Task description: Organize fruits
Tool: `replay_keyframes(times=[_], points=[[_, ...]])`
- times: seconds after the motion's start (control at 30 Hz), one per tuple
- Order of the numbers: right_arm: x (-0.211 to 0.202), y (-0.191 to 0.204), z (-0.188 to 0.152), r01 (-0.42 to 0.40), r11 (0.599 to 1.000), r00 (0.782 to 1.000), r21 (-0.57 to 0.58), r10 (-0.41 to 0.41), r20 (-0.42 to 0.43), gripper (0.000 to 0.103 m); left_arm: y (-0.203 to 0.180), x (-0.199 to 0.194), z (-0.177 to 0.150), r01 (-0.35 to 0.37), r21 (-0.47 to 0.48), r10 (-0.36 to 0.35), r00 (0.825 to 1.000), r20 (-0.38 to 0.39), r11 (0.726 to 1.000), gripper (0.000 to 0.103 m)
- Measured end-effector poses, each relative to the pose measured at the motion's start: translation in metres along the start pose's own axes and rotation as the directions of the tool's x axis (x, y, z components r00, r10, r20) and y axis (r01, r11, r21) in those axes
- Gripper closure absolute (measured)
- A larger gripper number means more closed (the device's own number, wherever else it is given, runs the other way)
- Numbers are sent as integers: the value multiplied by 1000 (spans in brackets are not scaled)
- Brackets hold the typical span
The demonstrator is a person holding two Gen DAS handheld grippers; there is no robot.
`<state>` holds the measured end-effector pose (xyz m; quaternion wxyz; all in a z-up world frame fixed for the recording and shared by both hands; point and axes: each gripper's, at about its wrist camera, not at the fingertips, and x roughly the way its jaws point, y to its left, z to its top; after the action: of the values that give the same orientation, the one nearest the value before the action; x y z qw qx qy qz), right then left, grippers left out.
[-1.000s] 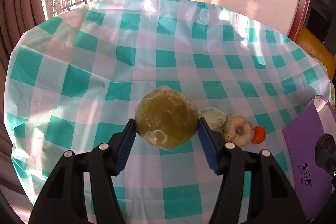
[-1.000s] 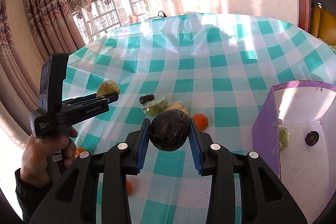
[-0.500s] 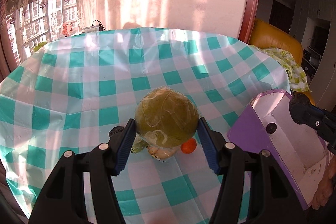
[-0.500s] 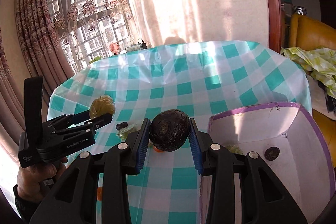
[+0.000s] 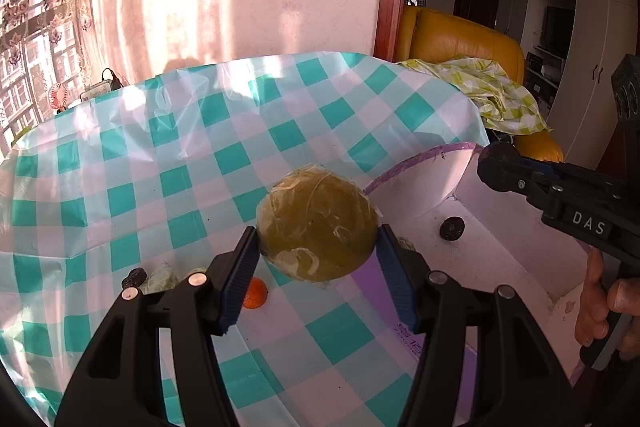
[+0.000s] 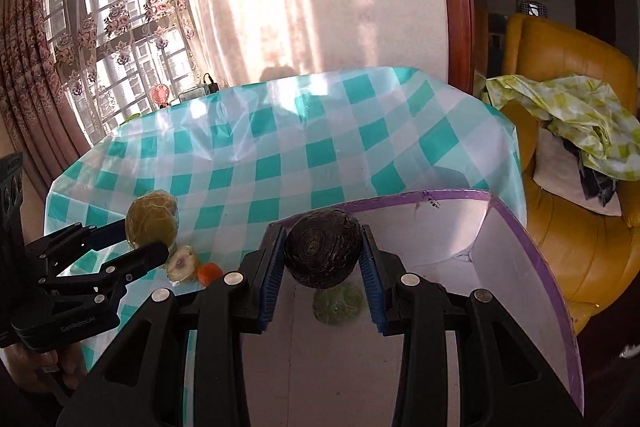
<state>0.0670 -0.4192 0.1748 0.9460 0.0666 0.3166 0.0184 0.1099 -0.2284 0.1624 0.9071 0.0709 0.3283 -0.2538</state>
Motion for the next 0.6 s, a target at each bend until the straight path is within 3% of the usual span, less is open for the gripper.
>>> replay_keyframes(times=[0.27,0.47,0.6], points=[[27,-24,1,11,999,995,-34,-14,-95,67,-50,17,1,82,99,-79,996,-37,992,43],[53,-35,1,22,997,984,-75,-35,-172,67,-86,41,-5,174,169,-155,981,-120,970,43],[69,-39,2,15,995,973,-98,-37,-229,67,-107,57,-10,194,230,-154,971,-181,954,43]])
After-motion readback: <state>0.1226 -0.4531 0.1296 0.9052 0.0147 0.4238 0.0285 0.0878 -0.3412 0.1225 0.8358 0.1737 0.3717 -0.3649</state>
